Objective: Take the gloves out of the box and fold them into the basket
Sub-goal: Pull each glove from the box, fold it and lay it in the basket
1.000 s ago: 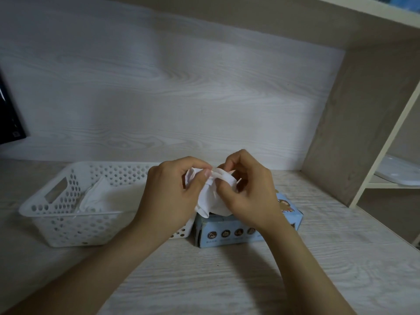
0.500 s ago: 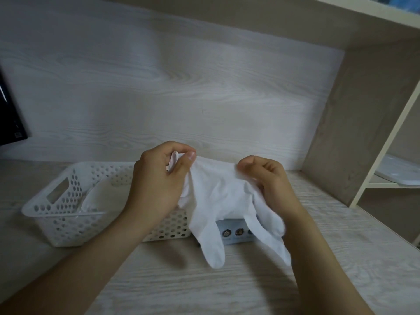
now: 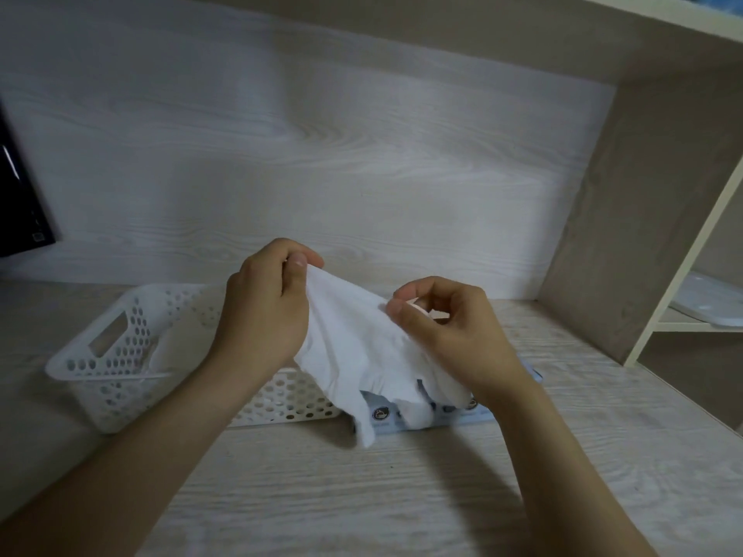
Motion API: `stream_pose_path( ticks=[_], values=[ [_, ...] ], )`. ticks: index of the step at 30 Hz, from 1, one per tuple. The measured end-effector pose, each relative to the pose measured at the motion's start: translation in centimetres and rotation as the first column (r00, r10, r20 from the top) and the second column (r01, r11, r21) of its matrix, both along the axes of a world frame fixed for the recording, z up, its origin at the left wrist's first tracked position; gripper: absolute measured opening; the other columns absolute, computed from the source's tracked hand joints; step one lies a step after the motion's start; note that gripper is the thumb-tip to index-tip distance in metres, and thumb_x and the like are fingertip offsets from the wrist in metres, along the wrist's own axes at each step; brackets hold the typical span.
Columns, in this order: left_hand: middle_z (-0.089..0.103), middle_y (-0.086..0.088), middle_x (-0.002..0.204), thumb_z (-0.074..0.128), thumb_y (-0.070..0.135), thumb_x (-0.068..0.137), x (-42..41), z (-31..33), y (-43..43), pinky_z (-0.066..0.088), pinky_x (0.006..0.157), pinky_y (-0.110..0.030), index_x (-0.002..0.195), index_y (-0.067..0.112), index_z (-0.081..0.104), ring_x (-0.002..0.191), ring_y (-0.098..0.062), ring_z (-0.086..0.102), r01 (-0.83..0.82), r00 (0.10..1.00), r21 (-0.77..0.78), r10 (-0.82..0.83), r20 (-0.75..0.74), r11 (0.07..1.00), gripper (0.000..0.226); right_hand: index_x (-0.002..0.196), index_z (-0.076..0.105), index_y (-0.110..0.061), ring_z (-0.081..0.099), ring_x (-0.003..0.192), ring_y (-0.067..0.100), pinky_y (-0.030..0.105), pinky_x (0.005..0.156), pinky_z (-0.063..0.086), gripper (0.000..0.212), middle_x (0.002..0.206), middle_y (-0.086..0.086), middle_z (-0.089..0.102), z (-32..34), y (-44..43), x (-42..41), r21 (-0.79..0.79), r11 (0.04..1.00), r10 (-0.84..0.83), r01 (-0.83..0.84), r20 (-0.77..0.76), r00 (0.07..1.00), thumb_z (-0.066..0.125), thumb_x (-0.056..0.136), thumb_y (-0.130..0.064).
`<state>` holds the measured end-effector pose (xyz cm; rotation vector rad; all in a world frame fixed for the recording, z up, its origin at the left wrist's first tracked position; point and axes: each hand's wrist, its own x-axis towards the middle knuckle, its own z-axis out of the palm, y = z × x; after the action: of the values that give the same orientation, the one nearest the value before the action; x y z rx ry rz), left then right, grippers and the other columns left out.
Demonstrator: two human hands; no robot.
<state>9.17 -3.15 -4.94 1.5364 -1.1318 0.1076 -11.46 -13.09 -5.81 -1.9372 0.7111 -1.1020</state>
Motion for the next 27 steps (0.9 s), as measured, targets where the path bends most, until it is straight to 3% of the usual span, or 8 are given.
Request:
stream_pose_path(
  ticks=[4,7,10,12,14,19,23,27],
  values=[
    [0.068,0.015,0.095,0.04,0.02,0.11,1.3,0.3,0.2,0.044,0.076,-0.025,0.099,0.025,0.066,0.09,-0.013,0.061,-0.03,0.989,0.051,0.022,0.146,0.998,0.028,0.082,0.079,-0.025,0.064,0.065,0.002,0.018,0.059,0.047,0.017,0.076,-0.013,0.072,-0.6,-0.5,0.6,-0.161,0.985,-0.085,0.06,-0.154,0.984,0.078,0.095,-0.036],
    [0.07,0.011,0.099,0.041,0.024,0.111,2.7,0.3,0.5,0.05,0.086,-0.04,0.105,0.027,0.066,0.099,-0.022,0.062,-0.03,0.969,0.132,-0.004,0.248,0.991,0.026,0.084,0.07,-0.028,0.061,0.062,0.005,0.024,0.056,0.044,0.02,0.067,-0.014,0.067,-0.9,-0.6,1.3,-0.293,0.95,-0.18,0.112,-0.215,0.96,0.07,0.1,-0.04],
    [0.065,0.005,0.094,0.044,0.022,0.11,3.5,0.4,0.8,0.048,0.074,-0.036,0.112,0.022,0.056,0.089,-0.021,0.062,-0.021,0.963,0.169,-0.026,0.268,0.985,0.012,0.09,0.066,-0.025,0.058,0.061,0.009,0.029,0.056,0.044,0.019,0.059,-0.009,0.061,-0.8,-0.3,2.5,-0.362,0.915,-0.268,0.18,-0.212,0.94,0.065,0.103,-0.039],
    [0.055,0.003,0.088,0.042,0.019,0.11,3.7,0.8,1.0,0.041,0.063,-0.029,0.116,0.019,0.038,0.078,-0.015,0.057,0.018,0.976,0.186,-0.057,0.208,0.982,0.007,0.09,0.065,-0.02,0.06,0.064,0.008,0.02,0.054,0.041,0.02,0.059,-0.006,0.062,-0.5,0.0,3.6,-0.34,0.92,-0.273,0.196,-0.196,0.942,0.062,0.104,-0.034],
    [0.054,-0.005,0.089,0.039,0.016,0.11,4.3,1.2,1.4,0.043,0.065,-0.03,0.116,0.019,0.03,0.079,-0.019,0.057,0.06,0.979,0.202,-0.098,0.18,0.978,0.011,0.089,0.063,-0.018,0.06,0.062,0.009,0.019,0.052,0.04,0.02,0.058,-0.004,0.062,-0.3,0.3,4.9,-0.308,0.925,-0.289,0.221,-0.196,0.937,0.06,0.104,-0.03],
    [0.051,-0.008,0.083,0.039,-0.002,0.102,6.6,1.4,2.7,0.048,0.067,-0.044,0.105,0.027,0.032,0.075,-0.027,0.053,0.014,0.964,0.32,-0.098,0.248,0.947,0.03,0.102,0.06,-0.014,0.061,0.075,0.026,0.04,0.061,0.049,0.021,0.08,0.003,0.067,0.4,0.8,8.4,-0.408,0.883,-0.381,0.231,-0.339,0.86,0.051,0.107,-0.032],
    [0.054,0.0,0.082,0.04,-0.014,0.083,8.4,1.4,3.7,0.05,0.071,-0.045,0.086,0.028,0.044,0.078,-0.027,0.055,-0.06,0.955,0.383,-0.058,0.292,0.922,0.042,0.112,0.054,-0.016,0.047,0.068,0.026,0.036,0.062,0.036,0.03,0.071,-0.003,0.04,1.8,1.9,10.5,-0.697,0.708,-0.582,0.114,-0.484,0.654,0.041,0.113,-0.043],
    [0.059,0.002,0.09,0.044,-0.009,0.082,10.4,1.3,4.2,0.049,0.07,-0.033,0.071,0.03,0.056,0.083,-0.026,0.059,-0.162,0.955,0.492,0.01,0.297,0.856,0.042,0.108,0.056,-0.017,0.046,0.065,0.025,0.035,0.062,0.035,0.041,0.07,-0.005,0.033,3.4,2.2,12.5,-0.758,0.652,-0.581,-0.032,-0.526,0.622,0.044,0.109,-0.056]
  ],
)
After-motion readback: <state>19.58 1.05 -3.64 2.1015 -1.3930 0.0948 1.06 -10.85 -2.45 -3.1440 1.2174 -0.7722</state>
